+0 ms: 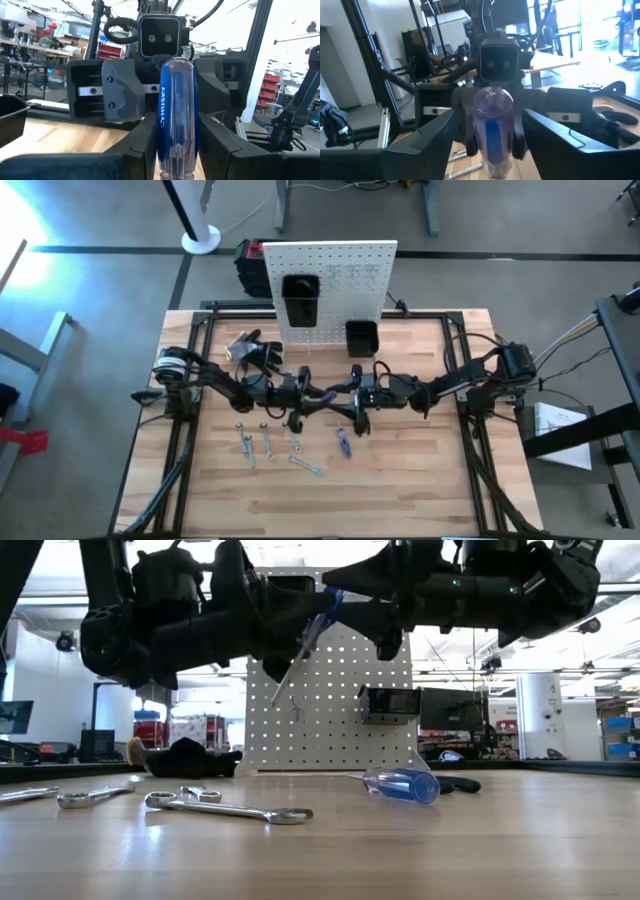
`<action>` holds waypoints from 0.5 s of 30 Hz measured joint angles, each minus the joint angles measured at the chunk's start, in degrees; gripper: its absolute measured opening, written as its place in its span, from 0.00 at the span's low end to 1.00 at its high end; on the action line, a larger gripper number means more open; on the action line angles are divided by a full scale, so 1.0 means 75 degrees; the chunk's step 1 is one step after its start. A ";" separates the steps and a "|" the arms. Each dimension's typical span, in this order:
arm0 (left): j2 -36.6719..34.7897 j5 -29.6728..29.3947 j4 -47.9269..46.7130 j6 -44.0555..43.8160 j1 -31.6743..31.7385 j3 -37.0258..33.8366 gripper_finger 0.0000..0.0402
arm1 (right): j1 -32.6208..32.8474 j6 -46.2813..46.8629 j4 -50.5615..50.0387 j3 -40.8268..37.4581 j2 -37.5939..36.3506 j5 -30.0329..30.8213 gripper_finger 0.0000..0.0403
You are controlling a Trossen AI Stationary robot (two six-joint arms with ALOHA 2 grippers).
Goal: Hang tools onto peg board
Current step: Hang the blue screwdriver on the peg board
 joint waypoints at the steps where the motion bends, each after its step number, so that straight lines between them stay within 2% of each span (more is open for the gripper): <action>1: 0.0000 0.0004 0.0001 0.0000 0.0002 0.0022 0.25 | 0.0000 -0.0018 0.0006 0.0027 0.0020 0.0005 0.54; 6: 0.0000 0.0006 0.0006 0.0039 0.0003 -0.0026 0.25 | 0.0000 -0.0065 0.0032 0.0124 0.0014 -0.0001 0.42; 12: 0.0000 0.0012 0.0000 -0.0032 0.0001 -0.0040 0.25 | 0.0000 -0.0334 -0.0003 0.0113 -0.0056 0.0005 0.21; 15: 0.0000 0.0012 0.0005 -0.0030 0.0000 -0.0042 0.25 | 0.0000 -0.0412 0.0000 0.0113 -0.0056 0.0005 0.19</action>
